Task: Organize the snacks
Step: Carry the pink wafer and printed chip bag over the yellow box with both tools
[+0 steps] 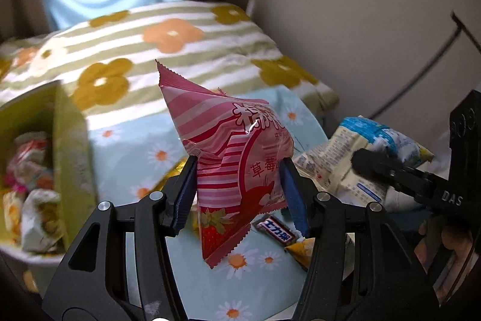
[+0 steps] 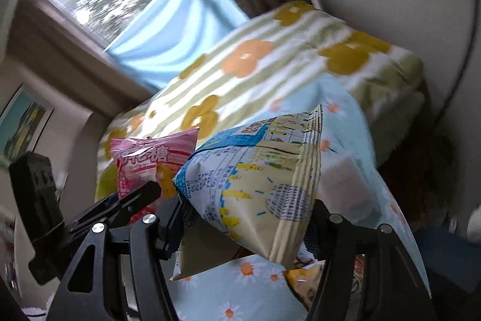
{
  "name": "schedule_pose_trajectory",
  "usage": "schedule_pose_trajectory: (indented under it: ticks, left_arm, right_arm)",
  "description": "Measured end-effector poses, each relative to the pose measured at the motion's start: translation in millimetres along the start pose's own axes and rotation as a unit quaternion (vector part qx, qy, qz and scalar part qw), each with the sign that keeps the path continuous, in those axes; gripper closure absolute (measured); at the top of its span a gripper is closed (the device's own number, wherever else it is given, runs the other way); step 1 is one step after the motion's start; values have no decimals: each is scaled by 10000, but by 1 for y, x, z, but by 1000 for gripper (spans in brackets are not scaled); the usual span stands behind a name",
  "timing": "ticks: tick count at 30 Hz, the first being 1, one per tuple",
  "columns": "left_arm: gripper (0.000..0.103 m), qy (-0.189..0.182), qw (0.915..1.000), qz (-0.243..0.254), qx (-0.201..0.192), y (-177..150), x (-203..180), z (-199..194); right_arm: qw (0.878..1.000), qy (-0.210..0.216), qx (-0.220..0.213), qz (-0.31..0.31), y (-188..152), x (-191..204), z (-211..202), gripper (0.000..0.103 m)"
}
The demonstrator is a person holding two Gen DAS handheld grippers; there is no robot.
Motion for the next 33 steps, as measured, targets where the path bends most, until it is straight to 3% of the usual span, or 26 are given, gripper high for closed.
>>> schedule_pose_trajectory:
  ticks: [7,15,24,33]
  left_arm:
    - [52,518,9950,-632,-573,9,59,-69]
    - [52,817,9863,-1095,-925,23,153,-110]
    - [52,998,9819,-1397,-802,26,271,-126]
    - [52,1202,9824,-1407,-274,22,369,-109]
  right_arm:
    - [9949,618,51,-798,16,69,12,43]
    - [9846,1070,183,-1372,15,157,59,43]
    - [9804,1292,433,-1426,3,249,130,43]
    - [9818,1183,705,-1310,-15,308,189,43]
Point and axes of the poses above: each gripper's, at about its wrist camera, not at the fingertips, and z roughly the way its jaws point, x to its left, y to its top, the point moved 5 cm from there along z, roughly the way its jaws point, and after that the axes turned 8 degrees about -z, right-handed, at the moved point
